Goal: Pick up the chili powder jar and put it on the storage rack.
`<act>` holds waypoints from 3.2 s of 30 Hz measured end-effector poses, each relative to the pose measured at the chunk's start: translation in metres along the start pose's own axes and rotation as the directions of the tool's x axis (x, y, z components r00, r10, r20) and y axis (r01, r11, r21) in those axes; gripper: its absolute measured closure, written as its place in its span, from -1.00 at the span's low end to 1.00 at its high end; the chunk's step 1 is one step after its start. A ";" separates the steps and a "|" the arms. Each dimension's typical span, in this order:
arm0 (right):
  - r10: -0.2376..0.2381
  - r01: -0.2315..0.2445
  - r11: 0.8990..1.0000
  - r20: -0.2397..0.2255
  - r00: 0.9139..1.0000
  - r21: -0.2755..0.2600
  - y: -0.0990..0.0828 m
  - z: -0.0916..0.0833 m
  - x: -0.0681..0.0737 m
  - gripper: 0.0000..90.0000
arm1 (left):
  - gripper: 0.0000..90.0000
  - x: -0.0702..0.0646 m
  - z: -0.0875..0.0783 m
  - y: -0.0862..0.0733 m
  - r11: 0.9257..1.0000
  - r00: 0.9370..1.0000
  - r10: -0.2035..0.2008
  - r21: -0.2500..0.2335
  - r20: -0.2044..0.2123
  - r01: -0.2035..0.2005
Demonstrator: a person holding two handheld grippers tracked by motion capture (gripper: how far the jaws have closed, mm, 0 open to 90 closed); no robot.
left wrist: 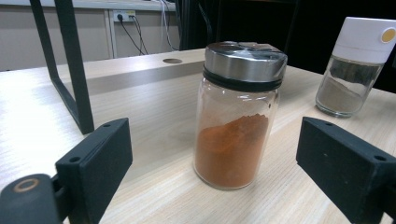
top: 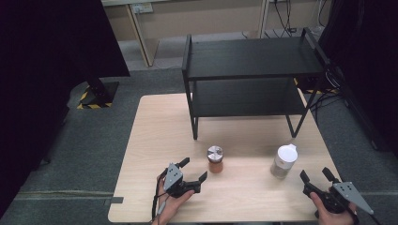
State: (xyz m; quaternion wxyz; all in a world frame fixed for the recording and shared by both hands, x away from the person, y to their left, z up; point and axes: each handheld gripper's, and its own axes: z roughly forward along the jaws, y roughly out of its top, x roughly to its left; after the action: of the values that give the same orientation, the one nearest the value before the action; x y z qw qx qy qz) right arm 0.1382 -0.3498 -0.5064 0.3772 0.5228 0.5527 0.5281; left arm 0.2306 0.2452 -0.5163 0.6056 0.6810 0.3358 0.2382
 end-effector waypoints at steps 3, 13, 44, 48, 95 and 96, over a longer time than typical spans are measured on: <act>-0.003 0.003 1.000 0.000 1.000 0.001 0.000 0.000 0.000 -0.66 | -0.77 -0.001 0.003 0.001 1.000 1.000 0.005 0.006 0.003 -0.005; -0.007 0.007 1.000 0.001 1.000 0.007 0.001 0.001 0.002 -0.66 | -0.75 -0.006 0.027 0.009 0.999 0.999 0.031 0.033 0.006 -0.032; -0.011 0.011 1.000 -0.012 1.000 0.016 0.003 0.002 0.001 -0.67 | -0.33 -0.021 0.065 0.028 0.991 0.998 0.069 0.116 0.003 -0.069; -0.013 0.013 1.000 -0.013 1.000 0.015 0.002 0.002 0.001 -0.67 | -0.32 -0.020 0.065 0.027 0.993 0.999 0.043 0.106 0.005 -0.043; -0.037 0.037 0.999 -0.014 0.999 0.017 0.002 0.003 0.004 -0.67 | -0.32 -0.068 0.045 0.156 0.938 0.940 0.155 -0.254 -0.303 -0.237; -0.036 0.036 0.999 -0.014 0.999 0.017 0.002 0.003 0.004 -0.68 | -0.32 -0.067 0.046 0.161 0.937 0.940 0.155 -0.256 -0.305 -0.237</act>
State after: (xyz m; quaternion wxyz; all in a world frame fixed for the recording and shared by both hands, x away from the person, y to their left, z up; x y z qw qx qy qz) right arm 0.1405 -0.3456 -0.5038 0.3783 0.5125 0.5691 0.5200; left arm 0.2467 0.1580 -0.3595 0.6179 0.5747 0.3095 0.4383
